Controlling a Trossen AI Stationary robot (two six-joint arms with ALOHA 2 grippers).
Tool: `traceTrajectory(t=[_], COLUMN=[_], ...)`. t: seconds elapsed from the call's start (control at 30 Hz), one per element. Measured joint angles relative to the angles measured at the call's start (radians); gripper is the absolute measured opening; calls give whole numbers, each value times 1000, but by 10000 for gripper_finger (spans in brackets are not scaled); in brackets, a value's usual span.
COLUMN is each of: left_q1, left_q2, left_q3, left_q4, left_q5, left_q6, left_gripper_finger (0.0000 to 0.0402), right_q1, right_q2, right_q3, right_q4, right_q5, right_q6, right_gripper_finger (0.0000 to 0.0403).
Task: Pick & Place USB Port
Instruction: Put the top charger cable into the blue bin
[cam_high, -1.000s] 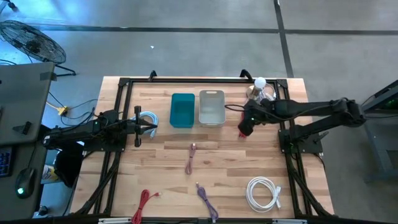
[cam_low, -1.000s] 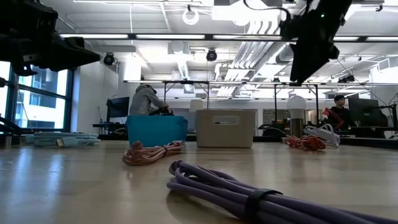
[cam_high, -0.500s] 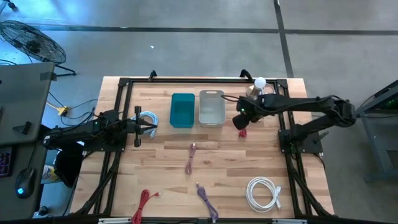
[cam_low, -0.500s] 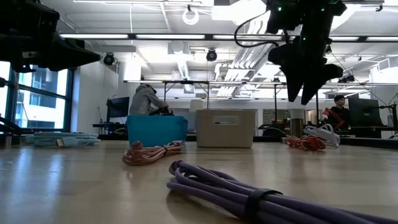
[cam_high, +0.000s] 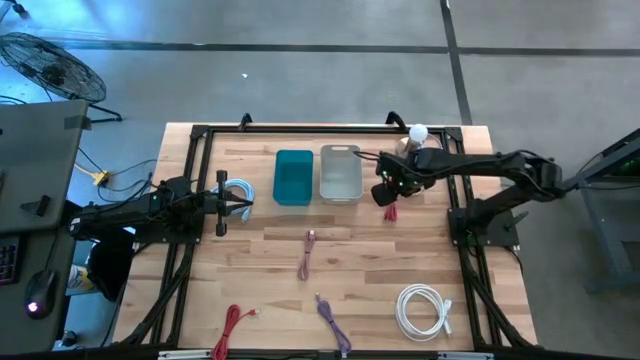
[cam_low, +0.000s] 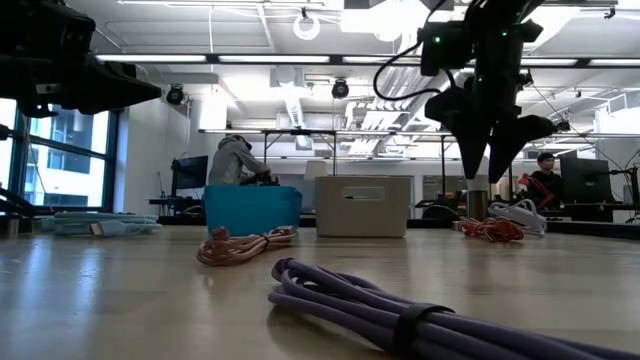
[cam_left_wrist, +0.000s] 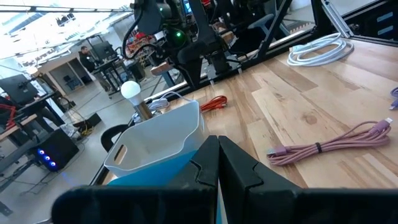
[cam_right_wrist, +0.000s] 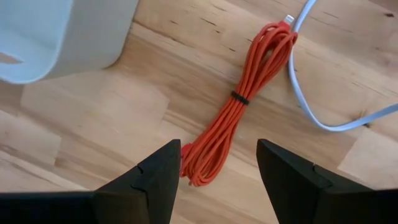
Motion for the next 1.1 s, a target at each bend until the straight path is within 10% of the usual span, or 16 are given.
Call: traceTrajectory(t=[1.1], left_q1=[0], left_q2=[22], left_q3=[0], left_q4=[-2], left_q5=[19], left_q6=[1], left_gripper_finger=[0], right_q1=[-53], right_q2=[242], right_q3=[0], right_q4=[69], right_q5=[-11], right_q6=[-86], right_gripper_finger=[204])
